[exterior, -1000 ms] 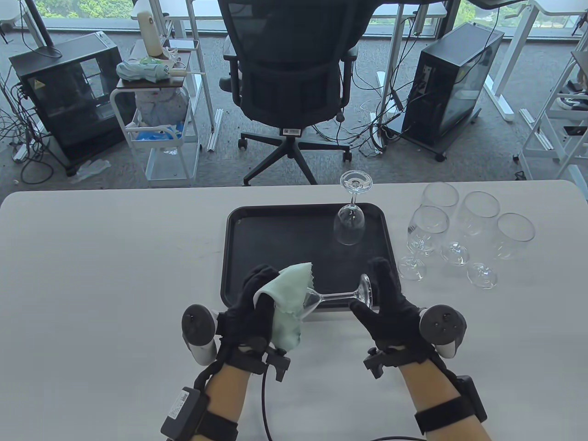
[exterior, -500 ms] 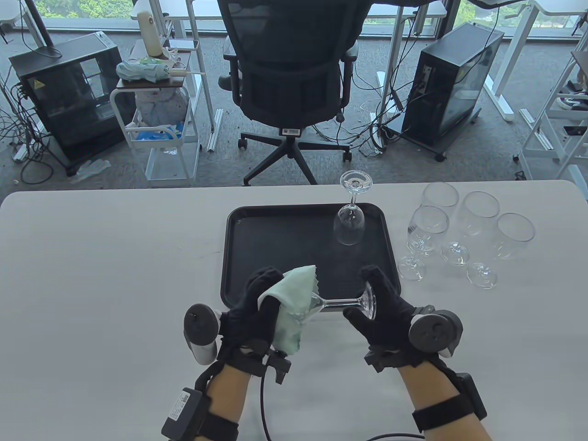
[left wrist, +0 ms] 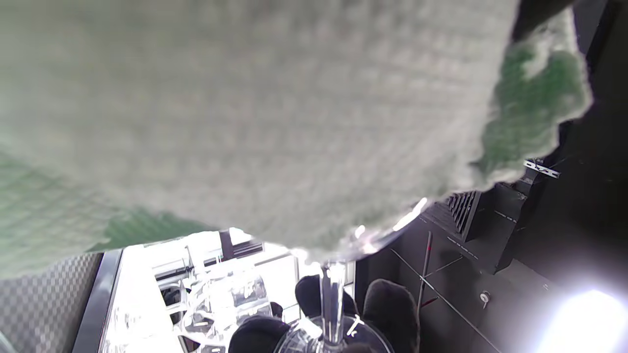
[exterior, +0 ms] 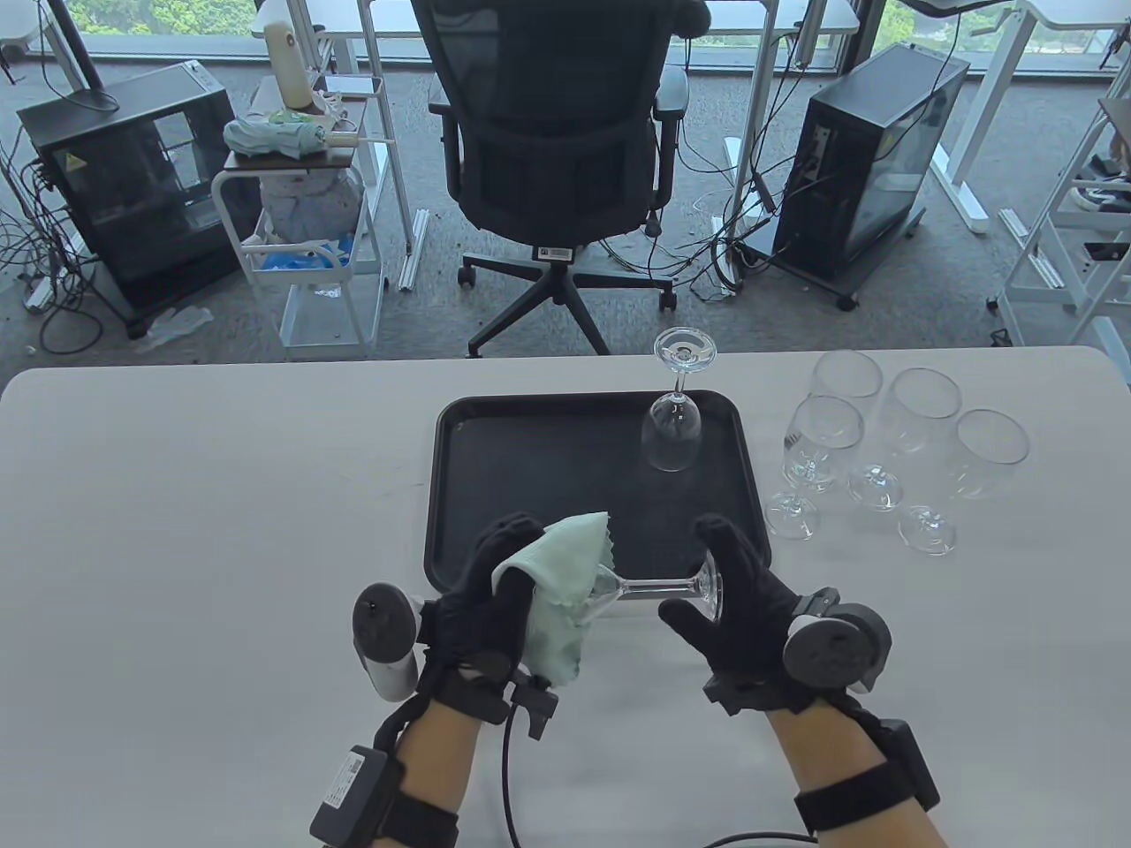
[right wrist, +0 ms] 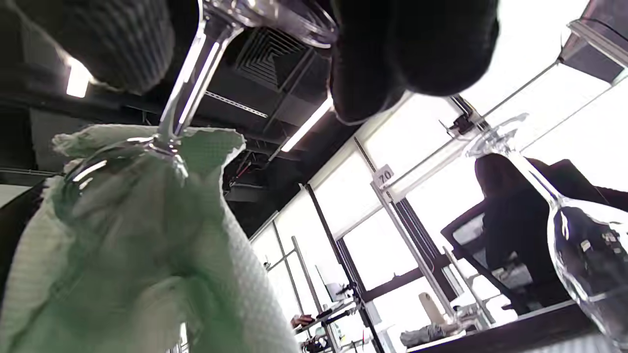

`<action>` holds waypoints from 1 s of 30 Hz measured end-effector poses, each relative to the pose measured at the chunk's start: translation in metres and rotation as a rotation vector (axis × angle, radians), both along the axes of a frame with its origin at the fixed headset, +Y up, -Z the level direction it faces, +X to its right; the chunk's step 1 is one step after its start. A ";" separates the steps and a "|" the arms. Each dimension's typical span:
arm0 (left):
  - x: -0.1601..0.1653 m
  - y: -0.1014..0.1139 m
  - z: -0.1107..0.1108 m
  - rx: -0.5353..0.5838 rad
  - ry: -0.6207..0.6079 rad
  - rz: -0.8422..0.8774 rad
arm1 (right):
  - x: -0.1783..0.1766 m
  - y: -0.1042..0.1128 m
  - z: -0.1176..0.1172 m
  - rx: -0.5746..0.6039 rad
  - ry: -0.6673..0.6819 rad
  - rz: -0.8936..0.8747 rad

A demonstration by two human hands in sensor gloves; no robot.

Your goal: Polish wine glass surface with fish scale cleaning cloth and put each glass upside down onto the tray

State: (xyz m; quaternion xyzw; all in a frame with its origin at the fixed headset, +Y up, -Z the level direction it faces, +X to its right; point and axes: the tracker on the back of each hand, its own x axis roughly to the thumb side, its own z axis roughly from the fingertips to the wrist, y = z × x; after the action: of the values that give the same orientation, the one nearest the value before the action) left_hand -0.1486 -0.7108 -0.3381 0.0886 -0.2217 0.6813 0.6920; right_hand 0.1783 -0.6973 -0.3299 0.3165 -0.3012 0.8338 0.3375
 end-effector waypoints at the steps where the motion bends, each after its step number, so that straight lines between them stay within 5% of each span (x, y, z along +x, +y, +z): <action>1: 0.001 0.000 0.000 0.002 0.007 0.003 | 0.001 0.000 -0.001 -0.017 0.006 -0.030; 7: 0.003 0.010 0.007 0.121 0.078 -0.090 | 0.003 -0.013 -0.013 -0.562 0.123 -0.337; 14: 0.000 0.005 0.002 0.028 0.005 -0.007 | 0.001 0.004 0.003 0.031 -0.001 0.030; 17: 0.002 0.005 0.003 0.028 0.008 -0.006 | 0.002 0.003 0.002 -0.015 0.018 -0.056; 22: 0.005 0.009 0.007 0.106 0.061 -0.075 | 0.006 -0.011 -0.012 -0.496 0.122 -0.336; 30: 0.000 0.004 0.002 0.027 0.004 -0.007 | 0.002 0.003 0.004 0.042 -0.001 0.025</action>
State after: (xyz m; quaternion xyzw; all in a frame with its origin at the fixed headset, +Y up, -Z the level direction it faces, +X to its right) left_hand -0.1485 -0.7065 -0.3360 0.0986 -0.2299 0.6756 0.6935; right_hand 0.1799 -0.6946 -0.3260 0.3269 -0.3149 0.8316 0.3201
